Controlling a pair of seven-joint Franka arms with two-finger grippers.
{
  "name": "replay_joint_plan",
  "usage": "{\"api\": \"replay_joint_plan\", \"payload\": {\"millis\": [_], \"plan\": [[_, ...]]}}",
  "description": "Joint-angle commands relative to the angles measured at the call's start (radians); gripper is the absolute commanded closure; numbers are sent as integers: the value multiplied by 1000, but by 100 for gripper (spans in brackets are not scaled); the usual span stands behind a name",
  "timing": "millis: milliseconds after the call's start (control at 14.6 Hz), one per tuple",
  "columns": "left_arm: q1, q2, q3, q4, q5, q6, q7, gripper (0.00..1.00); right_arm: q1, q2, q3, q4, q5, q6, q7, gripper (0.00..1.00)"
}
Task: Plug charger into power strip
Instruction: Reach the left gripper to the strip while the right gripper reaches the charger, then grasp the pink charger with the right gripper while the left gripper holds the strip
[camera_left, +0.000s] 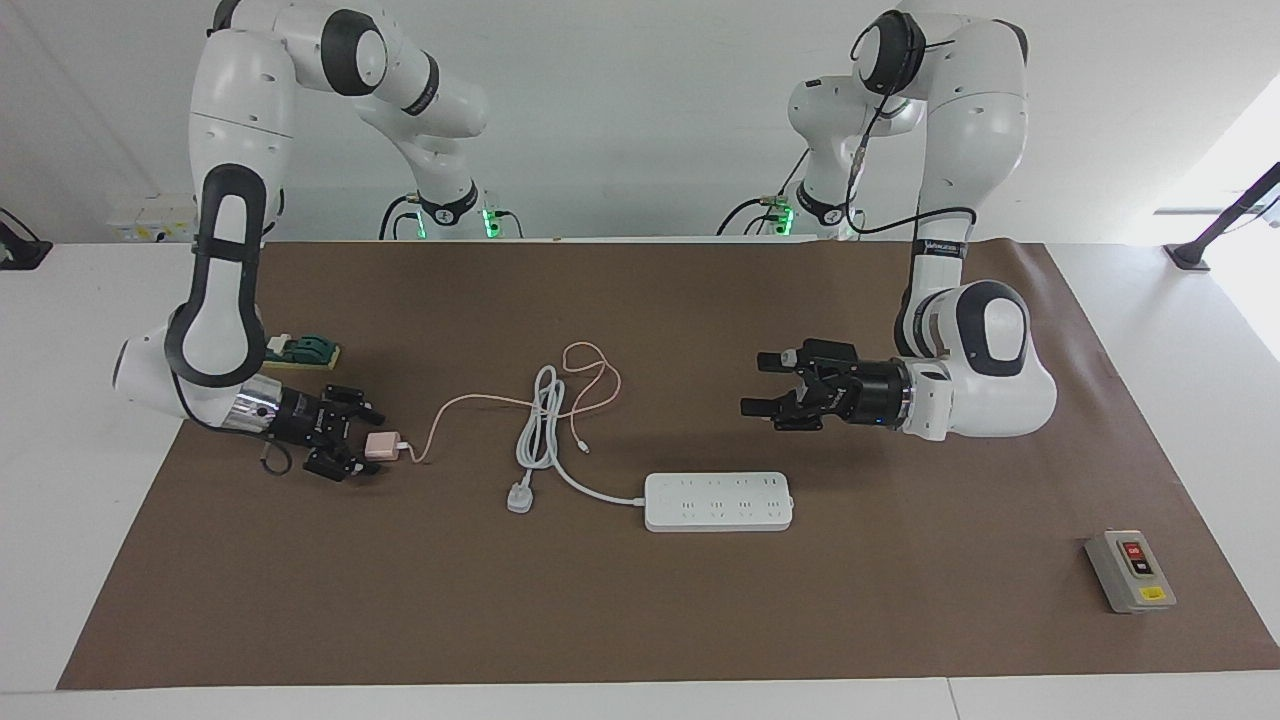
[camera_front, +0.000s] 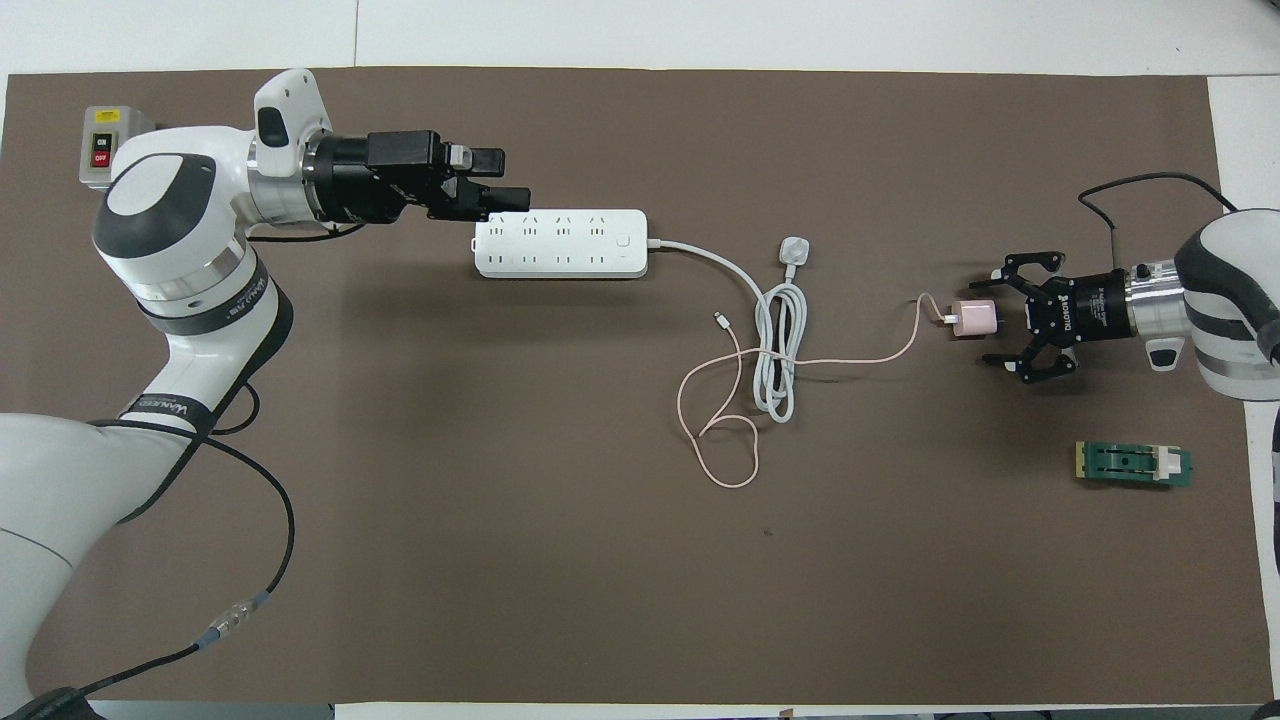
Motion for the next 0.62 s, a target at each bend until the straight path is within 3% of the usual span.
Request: {"api": "replay_joint_plan", "payload": {"millis": [0, 274, 342, 411, 548], "plan": [[-84, -49, 96, -192, -83, -20, 168, 0, -9, 29, 10, 23, 27, 17, -39, 0], [-124, -140, 105, -418, -181, -14, 299, 0, -9, 29, 10, 13, 26, 32, -80, 54], [-135, -169, 122, -444, -175, 5, 300, 0, -9, 29, 10, 11, 26, 31, -91, 83], [-165, -204, 154, -478, -172, 49, 299, 0, -9, 29, 9, 11, 24, 31, -108, 100], [-196, -258, 176, -524, -140, 123, 294, 0, -11, 29, 9, 10, 18, 25, -146, 100]]}}
